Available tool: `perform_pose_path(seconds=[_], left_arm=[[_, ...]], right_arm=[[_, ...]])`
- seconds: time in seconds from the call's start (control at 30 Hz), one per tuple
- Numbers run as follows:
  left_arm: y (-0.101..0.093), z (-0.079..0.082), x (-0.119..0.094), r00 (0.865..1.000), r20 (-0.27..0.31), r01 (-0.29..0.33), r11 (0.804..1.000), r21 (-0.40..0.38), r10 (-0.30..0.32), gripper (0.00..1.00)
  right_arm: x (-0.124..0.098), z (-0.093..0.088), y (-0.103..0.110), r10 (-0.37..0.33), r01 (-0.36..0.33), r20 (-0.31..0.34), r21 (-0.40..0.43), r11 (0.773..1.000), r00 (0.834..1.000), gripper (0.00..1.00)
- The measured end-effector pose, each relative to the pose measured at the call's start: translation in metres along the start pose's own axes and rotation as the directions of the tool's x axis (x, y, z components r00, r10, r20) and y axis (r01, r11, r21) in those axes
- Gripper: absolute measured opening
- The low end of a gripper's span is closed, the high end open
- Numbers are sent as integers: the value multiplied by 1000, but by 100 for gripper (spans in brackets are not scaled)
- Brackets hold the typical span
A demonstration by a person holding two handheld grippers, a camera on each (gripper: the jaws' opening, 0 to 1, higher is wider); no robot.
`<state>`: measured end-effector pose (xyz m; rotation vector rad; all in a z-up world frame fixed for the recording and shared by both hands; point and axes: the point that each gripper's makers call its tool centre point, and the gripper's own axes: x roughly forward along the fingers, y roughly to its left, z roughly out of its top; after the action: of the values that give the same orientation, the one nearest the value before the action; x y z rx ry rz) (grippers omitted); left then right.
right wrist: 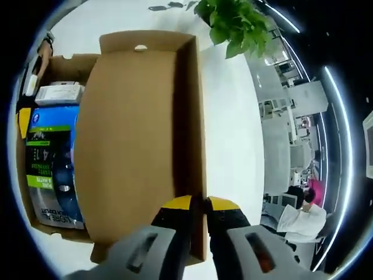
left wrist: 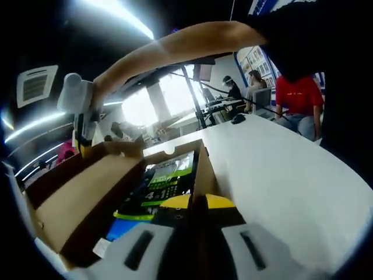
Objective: Operate the shoe box by opening the lid, removing the specified soft item, and placing it in the target area until the item is outside and the box remains undamaged.
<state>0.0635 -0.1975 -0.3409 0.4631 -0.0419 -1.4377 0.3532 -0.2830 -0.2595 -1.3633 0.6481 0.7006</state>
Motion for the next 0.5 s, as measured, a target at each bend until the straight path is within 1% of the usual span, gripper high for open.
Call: perform_pose_path(seconds=[0.1,0.27,0.33,0.5], left_arm=[[1,-2,0,1000,0,-1,1000,-1,1,7],[1,-1,0,1000,1,-1,1000,-1,1,7],[1,0,-1,1000,1,-1,1000,-1,1,7],[1,0,-1,1000,2,-1,1000,-2,1,7]], right_arm=[[0,0,-1,2,-2,0,-2,1000,1000,7],[11,0,0,1,-1,-9,1,1000,1000,7],[11,0,0,0,0,-16,-2,1000,1000,8],[20,-2,2,2,-1,-25,4,1000,1000,8]])
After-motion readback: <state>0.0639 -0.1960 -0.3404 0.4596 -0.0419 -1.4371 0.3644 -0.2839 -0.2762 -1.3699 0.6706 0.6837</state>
